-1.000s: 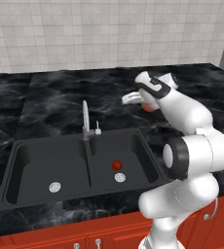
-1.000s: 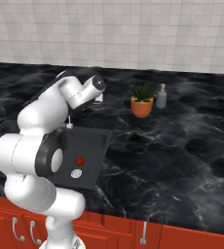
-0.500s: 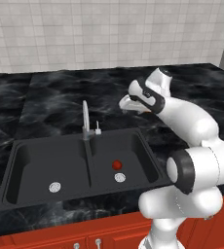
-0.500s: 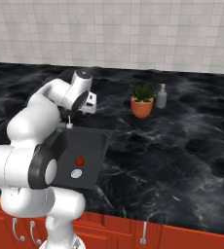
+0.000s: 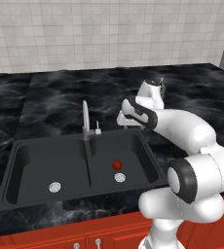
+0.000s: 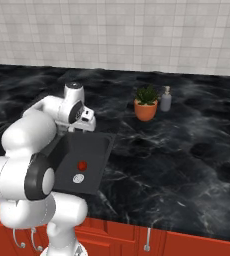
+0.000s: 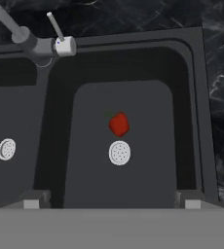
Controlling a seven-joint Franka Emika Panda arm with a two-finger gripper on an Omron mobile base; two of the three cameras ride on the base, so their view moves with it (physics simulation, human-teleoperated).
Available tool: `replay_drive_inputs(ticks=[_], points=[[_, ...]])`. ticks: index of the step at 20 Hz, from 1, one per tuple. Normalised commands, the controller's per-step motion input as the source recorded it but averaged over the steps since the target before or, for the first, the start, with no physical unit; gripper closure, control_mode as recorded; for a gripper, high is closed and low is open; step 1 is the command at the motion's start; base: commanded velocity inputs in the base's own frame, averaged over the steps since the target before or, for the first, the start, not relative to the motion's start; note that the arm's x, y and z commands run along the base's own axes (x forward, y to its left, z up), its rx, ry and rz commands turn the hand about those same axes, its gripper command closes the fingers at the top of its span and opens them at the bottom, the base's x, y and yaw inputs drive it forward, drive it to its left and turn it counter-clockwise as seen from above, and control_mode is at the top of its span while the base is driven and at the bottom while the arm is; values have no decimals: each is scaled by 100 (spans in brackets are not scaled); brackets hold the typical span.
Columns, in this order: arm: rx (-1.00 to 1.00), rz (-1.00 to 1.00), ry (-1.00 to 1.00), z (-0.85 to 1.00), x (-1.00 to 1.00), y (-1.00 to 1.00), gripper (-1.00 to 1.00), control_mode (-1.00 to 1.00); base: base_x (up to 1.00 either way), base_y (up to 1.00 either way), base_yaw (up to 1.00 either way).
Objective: Turn on the sink faucet. Then move the bell pepper from the counter to the sink. Turn off the sink. Move the vegetable from the sink to the pot next to the stove. Finally move the pot to the front right burner.
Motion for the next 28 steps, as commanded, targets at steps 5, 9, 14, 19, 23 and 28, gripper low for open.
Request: replay_drive_inputs(ticks=[5,9,14,19,23,28], points=[[-11,0,3,-39,0,0,-100,-100,0,0,0],[-5,0,7,-24,0,2,-100,-100,0,0,0],[0,0,6,-22,4,2,-100,-100,0,0,0],[0,0,2,-27,7,3,-100,-100,0,0,0],[0,0,2,-32,13,12,-100,-100,0,0,0],[-1,0,3,-35,13,14,-100,-100,0,0,0]])
